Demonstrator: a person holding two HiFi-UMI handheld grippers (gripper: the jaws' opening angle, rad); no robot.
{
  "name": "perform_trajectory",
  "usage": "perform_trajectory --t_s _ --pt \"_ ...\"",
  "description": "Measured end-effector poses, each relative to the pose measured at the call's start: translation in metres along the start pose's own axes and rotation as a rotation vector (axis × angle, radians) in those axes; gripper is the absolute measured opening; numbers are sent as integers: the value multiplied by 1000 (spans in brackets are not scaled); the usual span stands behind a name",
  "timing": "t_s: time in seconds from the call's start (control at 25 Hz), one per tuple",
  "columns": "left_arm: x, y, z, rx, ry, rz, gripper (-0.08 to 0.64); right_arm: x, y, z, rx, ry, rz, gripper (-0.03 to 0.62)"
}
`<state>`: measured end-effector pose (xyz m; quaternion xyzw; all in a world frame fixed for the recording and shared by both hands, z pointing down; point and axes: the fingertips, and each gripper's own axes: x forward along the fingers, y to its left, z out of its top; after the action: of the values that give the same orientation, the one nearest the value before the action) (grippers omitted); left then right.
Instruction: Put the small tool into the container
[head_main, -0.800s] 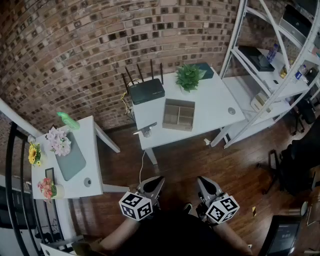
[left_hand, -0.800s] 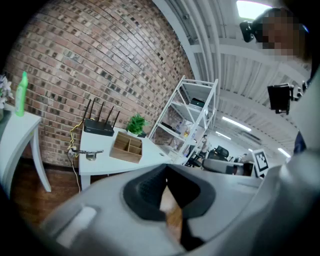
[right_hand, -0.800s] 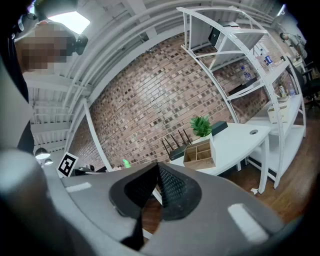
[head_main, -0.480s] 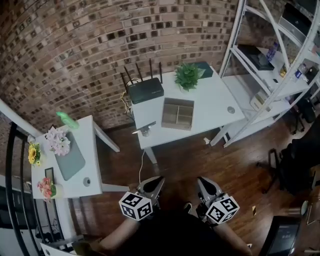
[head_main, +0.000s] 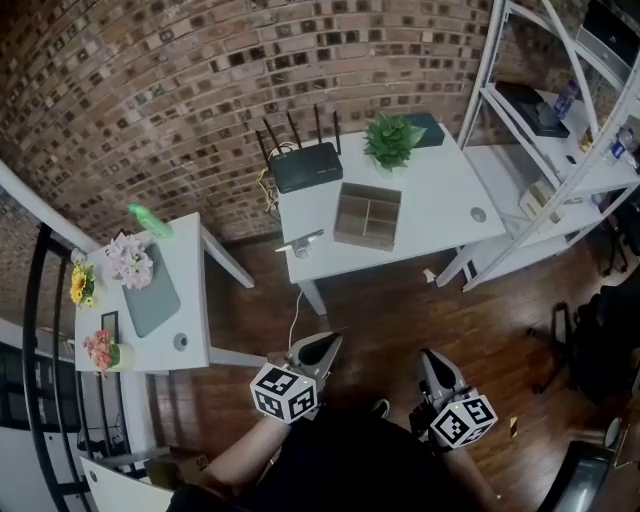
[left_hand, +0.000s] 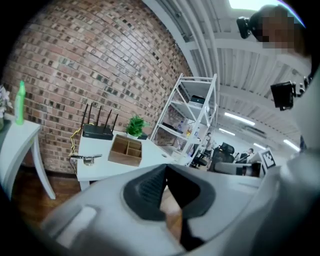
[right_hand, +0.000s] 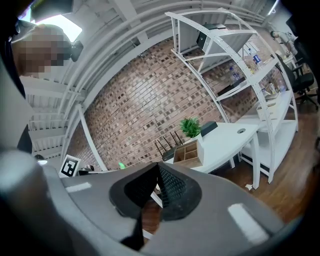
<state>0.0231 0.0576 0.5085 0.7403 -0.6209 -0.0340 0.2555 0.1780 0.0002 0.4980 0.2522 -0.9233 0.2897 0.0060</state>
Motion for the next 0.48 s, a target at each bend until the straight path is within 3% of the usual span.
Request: perform_trajectory --t_s 0.12,0.32,0.48 --pt "9 5 5 71 -14 43 3 -6 -12 6 9 -4 -1 9" --pt "17 52 -1 161 37 198 4 -3 -30 1 47 24 11 9" --pt "24 109 -17 220 167 294 106 14 -42 -8 76 51 -1 9"
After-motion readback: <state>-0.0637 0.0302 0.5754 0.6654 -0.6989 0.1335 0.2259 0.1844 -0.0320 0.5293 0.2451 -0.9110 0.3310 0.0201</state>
